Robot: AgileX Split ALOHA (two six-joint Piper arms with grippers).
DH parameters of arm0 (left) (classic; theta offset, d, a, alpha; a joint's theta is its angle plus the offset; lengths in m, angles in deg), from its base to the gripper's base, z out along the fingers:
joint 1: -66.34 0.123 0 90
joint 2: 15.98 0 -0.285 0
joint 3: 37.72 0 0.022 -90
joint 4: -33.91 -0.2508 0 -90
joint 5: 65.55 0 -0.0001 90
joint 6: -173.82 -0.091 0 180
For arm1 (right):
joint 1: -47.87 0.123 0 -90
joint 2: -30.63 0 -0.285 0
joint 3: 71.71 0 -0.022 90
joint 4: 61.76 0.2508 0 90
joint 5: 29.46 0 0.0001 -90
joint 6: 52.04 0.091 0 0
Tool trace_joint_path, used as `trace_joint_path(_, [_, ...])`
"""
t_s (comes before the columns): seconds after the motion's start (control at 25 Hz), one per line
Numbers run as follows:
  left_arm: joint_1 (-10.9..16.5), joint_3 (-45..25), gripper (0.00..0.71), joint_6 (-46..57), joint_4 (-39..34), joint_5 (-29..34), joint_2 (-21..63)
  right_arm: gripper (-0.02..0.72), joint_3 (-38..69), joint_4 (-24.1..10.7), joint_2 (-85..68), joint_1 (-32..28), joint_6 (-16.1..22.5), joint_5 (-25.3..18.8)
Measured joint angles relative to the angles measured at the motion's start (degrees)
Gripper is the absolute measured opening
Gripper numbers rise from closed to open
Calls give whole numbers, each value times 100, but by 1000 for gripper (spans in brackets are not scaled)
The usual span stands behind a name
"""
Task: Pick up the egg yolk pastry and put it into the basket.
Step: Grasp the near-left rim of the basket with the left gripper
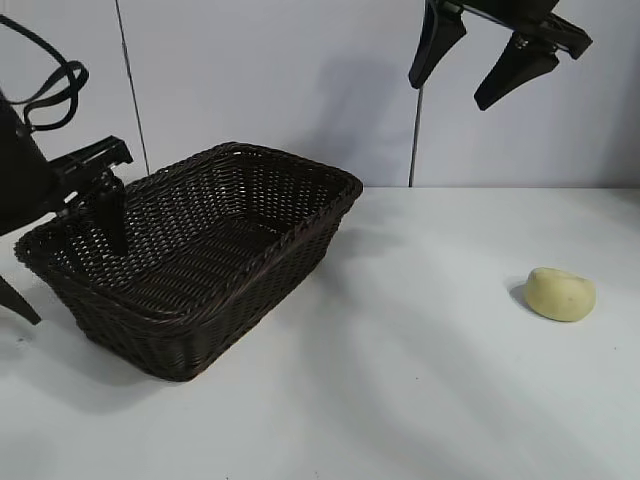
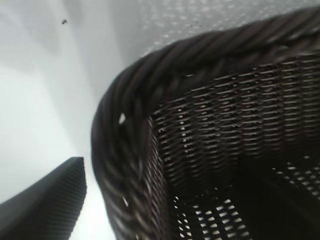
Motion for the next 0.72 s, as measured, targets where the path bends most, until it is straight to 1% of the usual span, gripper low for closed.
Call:
trace_joint_path(0.16, [0, -19, 582, -164, 28, -75, -169, 538, 0, -19, 0, 0, 0, 0])
trace_joint_path(0.32, [0, -19, 525, -189, 173, -206, -179, 538, 0, -24, 0, 0, 0, 0])
trace_joint_path(0.52, [0, -19, 403, -189, 213, -235, -179, 538, 0, -24, 0, 0, 0, 0])
trace_joint_path(0.6, [0, -19, 337, -189, 213, -228, -179, 538, 0, -24, 0, 0, 0, 0])
trace_joint_path(0.72, [0, -25, 213, -189, 213, -227, -179, 538, 0, -30, 0, 0, 0, 0])
